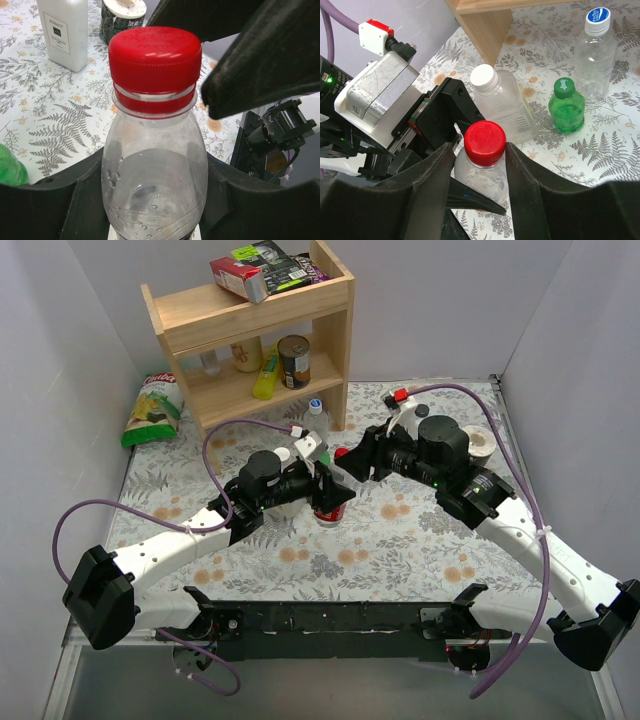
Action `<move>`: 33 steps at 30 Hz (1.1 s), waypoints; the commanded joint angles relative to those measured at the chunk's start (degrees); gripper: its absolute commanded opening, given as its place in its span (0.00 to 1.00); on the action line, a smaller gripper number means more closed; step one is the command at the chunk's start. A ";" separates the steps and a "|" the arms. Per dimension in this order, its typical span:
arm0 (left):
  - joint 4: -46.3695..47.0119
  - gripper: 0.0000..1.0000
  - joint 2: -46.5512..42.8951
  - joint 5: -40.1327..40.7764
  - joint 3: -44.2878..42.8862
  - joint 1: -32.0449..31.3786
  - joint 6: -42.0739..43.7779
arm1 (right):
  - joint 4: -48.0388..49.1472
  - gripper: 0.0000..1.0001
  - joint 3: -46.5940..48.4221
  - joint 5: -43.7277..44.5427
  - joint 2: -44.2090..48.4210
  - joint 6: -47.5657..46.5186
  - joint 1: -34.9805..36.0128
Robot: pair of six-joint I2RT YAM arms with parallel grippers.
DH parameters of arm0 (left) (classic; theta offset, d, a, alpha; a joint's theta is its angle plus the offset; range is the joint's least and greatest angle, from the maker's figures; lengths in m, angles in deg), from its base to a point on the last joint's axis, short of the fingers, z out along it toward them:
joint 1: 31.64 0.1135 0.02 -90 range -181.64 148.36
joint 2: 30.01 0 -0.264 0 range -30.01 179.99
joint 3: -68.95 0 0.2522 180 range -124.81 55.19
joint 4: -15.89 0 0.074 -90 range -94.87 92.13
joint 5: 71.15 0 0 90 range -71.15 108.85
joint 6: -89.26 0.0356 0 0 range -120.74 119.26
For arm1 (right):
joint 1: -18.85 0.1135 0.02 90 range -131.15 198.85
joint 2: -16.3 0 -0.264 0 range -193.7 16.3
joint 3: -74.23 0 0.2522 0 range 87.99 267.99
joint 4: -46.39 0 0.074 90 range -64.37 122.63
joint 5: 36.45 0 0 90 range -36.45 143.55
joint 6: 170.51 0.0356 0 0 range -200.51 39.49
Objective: Unscrew the bottle caps
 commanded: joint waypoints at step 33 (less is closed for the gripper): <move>10.35 0.34 -3.09 -33.42 -1.70 -0.89 0.93 | 10.25 0.07 -4.58 -30.54 3.38 -13.48 -1.93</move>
